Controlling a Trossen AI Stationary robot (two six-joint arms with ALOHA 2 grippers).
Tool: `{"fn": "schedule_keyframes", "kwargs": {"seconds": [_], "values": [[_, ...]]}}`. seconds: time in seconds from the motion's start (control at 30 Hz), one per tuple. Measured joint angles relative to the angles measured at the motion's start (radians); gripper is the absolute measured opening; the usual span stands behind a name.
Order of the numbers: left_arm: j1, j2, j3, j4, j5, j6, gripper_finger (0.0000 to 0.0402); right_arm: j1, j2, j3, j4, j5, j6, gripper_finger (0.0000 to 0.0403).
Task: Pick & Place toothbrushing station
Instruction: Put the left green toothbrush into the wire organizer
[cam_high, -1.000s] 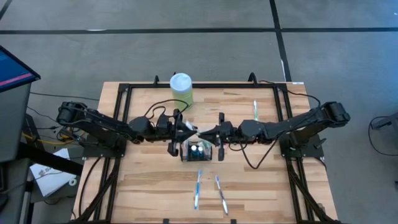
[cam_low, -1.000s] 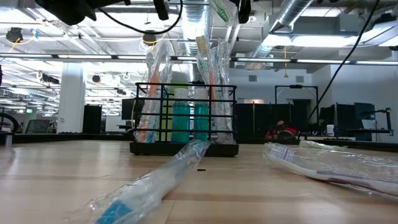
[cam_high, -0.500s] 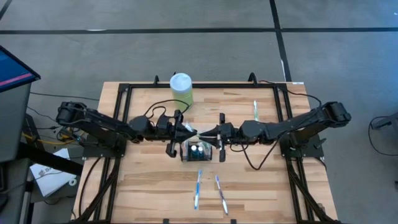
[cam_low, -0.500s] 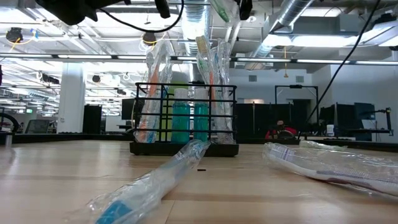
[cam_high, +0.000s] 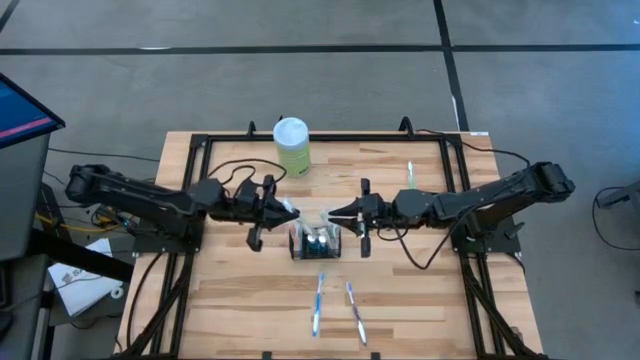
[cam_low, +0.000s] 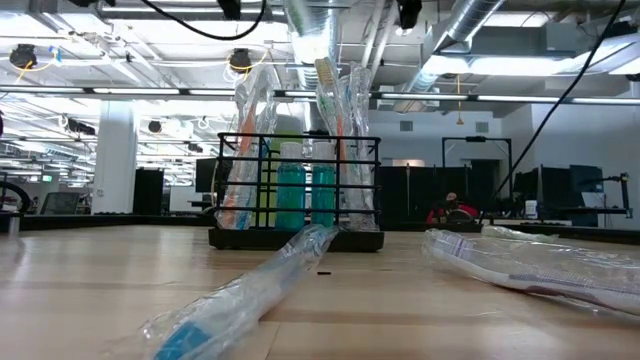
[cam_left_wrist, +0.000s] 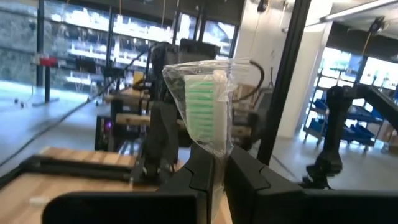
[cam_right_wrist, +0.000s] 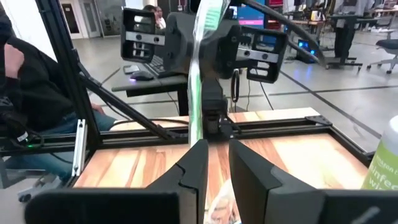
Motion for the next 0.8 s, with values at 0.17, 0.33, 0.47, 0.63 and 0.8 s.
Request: {"fn": "schedule_keyframes", "kwargs": {"seconds": [0.17, 0.33, 0.47, 0.63, 0.8], "values": [[0.000, -0.065, 0.000, -0.153, 0.000, -0.034, 0.0011, 0.000, 0.000, 0.000, -0.013, 0.000, 0.000, 0.0057], [0.000, -0.073, 0.000, -0.253, 0.000, -0.069, 0.0016, -0.002, 0.001, 0.000, -0.036, 0.000, 0.000, 0.0057], [-0.003, -0.070, 0.000, -0.303, 0.001, -0.069, 0.0013, -0.002, 0.001, 0.000, -0.045, 0.000, -0.005, 0.0056], [-0.015, -0.069, 0.000, -0.335, 0.001, -0.068, 0.0016, -0.002, 0.001, 0.000, -0.057, 0.000, -0.009, 0.0056], [-0.033, -0.069, 0.000, -0.373, 0.000, -0.067, 0.0015, -0.002, 0.001, 0.000, -0.057, 0.000, -0.009, 0.0056]]}}
